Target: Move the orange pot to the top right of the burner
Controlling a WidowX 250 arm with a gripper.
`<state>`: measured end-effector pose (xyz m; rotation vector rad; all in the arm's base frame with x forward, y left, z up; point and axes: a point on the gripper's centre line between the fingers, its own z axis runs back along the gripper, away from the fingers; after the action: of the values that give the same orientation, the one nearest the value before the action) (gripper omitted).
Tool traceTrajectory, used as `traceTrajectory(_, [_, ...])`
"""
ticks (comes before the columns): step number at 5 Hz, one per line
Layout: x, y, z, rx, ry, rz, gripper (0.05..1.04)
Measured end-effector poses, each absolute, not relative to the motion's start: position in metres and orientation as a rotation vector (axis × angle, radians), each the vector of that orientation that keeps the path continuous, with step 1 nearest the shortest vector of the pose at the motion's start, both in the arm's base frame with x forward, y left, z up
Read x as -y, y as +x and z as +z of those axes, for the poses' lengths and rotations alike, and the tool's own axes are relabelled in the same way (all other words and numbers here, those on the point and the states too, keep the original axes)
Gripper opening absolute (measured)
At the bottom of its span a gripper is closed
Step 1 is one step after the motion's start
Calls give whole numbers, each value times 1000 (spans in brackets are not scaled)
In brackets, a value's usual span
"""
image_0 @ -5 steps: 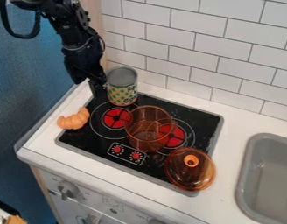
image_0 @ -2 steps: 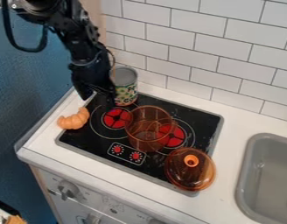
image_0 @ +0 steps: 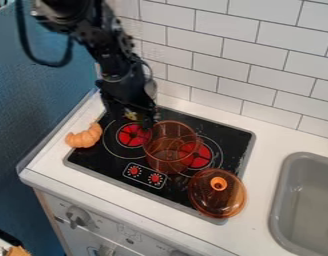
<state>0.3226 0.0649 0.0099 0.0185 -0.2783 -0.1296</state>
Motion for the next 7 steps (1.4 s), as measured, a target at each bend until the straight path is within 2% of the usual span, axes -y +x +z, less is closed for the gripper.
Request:
traceTrajectory(1, [-61,338,-8,201,17,-210,1001])
traceTrajectory(3, [-58,368,-28,137,47,-362,1001])
traceTrajectory(4, [-52,367,-41,122,39,-413,950])
traceTrajectory(6, [-41,366,-50,111,47,-490,360])
traceTrajectory(7, [-41,362,-52,105,42,-492,150])
